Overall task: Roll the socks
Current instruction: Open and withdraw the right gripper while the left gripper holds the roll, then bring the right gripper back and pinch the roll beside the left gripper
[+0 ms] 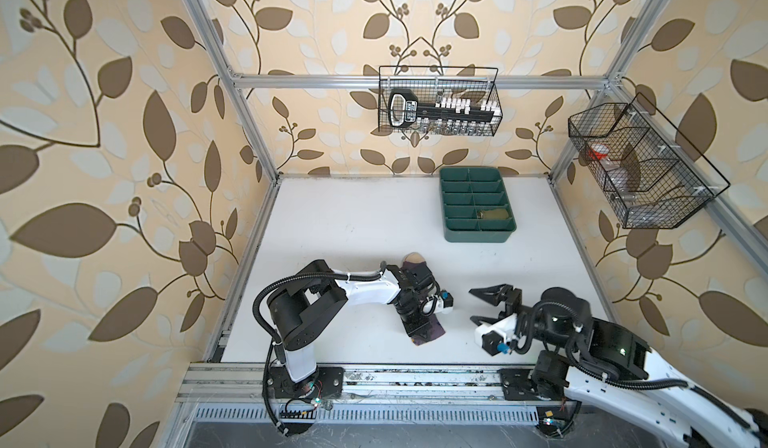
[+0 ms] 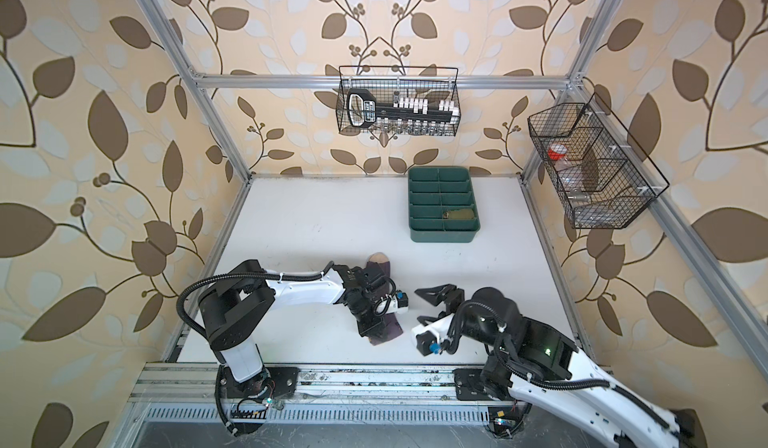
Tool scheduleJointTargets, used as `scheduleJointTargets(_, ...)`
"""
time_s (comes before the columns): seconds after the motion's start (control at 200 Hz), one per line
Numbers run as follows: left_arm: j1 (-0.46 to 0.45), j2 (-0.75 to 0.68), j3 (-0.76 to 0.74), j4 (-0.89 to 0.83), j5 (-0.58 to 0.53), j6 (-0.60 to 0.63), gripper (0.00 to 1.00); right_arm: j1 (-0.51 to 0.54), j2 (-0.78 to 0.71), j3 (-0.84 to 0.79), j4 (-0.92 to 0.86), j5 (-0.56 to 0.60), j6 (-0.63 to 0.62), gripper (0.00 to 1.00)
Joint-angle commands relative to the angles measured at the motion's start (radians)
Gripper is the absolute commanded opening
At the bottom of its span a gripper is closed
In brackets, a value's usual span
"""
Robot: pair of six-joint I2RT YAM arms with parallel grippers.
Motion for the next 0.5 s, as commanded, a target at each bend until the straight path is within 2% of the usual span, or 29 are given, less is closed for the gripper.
scheduleJointTargets(0.0,0.026,0.031,-0.044,0.067,0.094,-0.077,0.00,0.206,0.072,-0.068,-0.108,0.221,0.057,0.67)
scheduleJointTargets(0.08,0.045,0.038,-0.057,0.090,0.126,-0.083,0.00,0.311,0.126,-0.122,-0.065,0.288,0.111,0.68)
scheduleJointTargets(0.175,0.058,0.053,-0.054,0.092,0.157,-0.086,0.00,0.336,0.195,-0.174,0.039,0.273,0.129,0.67)
scheduleJointTargets(0.305,0.060,0.056,-0.063,0.112,0.160,-0.100,0.00,0.310,0.319,-0.217,0.236,0.246,0.121,0.67)
scheduleJointTargets(0.495,0.060,0.034,-0.089,0.131,0.154,-0.106,0.00,0.191,0.522,-0.224,0.409,0.178,0.147,0.63)
